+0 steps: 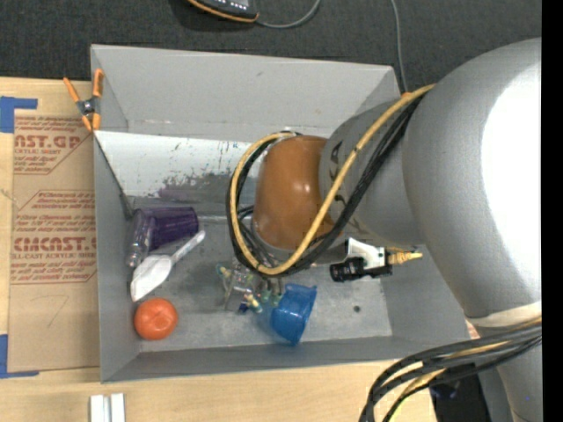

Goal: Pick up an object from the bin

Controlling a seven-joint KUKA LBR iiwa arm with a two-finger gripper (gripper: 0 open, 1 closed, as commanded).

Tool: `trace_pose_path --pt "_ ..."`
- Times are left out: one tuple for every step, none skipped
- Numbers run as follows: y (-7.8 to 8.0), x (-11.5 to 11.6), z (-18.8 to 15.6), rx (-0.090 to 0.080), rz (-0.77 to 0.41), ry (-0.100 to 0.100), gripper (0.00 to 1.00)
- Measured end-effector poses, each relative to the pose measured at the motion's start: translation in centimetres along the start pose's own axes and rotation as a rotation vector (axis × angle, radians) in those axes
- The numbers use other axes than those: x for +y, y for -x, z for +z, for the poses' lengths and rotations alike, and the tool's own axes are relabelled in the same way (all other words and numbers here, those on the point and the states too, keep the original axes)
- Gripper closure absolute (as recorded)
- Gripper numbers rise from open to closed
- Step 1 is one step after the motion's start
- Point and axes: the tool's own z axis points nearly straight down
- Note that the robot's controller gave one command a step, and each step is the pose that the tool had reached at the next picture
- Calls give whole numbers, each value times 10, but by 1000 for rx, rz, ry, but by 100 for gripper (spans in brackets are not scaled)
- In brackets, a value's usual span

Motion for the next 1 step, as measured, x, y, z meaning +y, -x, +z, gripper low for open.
trace_pose_path --pt "0 0 -22 -2 -1 1 100"
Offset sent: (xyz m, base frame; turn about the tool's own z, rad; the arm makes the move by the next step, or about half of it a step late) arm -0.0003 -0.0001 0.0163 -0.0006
